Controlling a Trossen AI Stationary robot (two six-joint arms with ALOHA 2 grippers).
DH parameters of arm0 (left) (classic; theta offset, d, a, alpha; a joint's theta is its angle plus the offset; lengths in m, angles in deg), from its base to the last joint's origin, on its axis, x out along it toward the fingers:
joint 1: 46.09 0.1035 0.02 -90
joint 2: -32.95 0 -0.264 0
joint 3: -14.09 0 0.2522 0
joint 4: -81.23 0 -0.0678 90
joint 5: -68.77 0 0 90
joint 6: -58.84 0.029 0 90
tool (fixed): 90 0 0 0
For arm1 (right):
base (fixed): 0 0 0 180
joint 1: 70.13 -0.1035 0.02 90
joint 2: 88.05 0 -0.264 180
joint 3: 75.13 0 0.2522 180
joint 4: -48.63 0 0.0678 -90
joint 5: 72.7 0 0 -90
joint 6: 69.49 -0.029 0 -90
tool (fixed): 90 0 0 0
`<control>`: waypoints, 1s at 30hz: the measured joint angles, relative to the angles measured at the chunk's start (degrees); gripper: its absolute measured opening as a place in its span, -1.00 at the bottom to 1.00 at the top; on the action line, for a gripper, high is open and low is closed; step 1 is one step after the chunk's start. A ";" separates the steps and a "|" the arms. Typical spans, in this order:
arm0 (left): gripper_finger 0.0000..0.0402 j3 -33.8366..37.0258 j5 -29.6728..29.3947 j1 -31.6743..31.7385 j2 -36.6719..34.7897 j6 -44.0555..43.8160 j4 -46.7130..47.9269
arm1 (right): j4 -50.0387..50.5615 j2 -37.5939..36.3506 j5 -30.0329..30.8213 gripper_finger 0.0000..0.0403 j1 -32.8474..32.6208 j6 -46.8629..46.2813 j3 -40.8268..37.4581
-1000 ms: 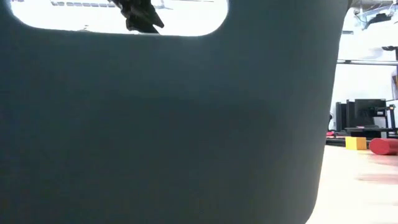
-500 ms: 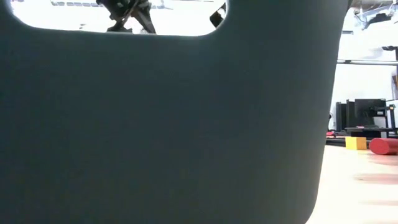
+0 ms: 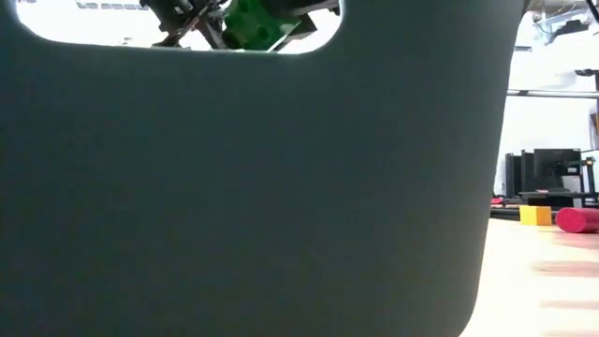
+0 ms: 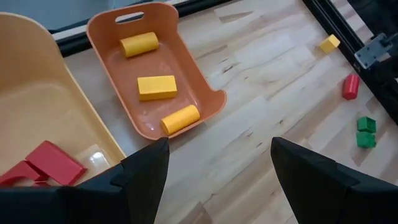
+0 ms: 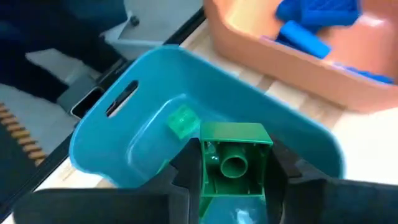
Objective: Sort blocks
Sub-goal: Put the green game piece into the blue bin
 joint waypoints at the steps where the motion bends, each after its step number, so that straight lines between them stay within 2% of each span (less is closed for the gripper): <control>1: 0.37 0.00 -0.33 0.00 0.00 0.18 0.00 | 1.11 1.05 -0.05 -0.45 -0.15 0.00 1.27; 7: 0.37 0.02 -1.62 0.00 -0.01 0.52 0.36 | 3.90 4.42 -0.17 -0.34 -1.42 -2.88 3.19; 13: 0.37 0.02 -1.70 0.00 -0.01 0.25 0.29 | 5.96 5.26 -0.50 -0.01 -1.91 -5.83 3.17; 18: 0.37 0.02 -1.81 0.00 -0.02 0.60 0.20 | 7.85 2.96 -1.40 0.25 -0.32 -10.46 3.19; 21: 0.37 0.02 -1.82 0.00 -0.01 0.84 0.23 | 11.50 0.79 -0.77 0.30 0.75 -11.59 3.21; 23: 0.37 0.02 -1.81 0.00 -0.02 0.88 0.30 | 17.73 -0.96 2.08 0.31 1.15 -13.14 3.13; 26: 0.37 0.02 -1.76 0.00 -0.02 1.43 0.46 | 24.34 -5.53 7.05 0.31 1.80 -15.84 -1.19; 30: 0.37 0.02 -1.46 0.00 -0.02 1.66 0.70 | 19.67 -15.10 9.67 0.29 1.78 -21.41 -14.09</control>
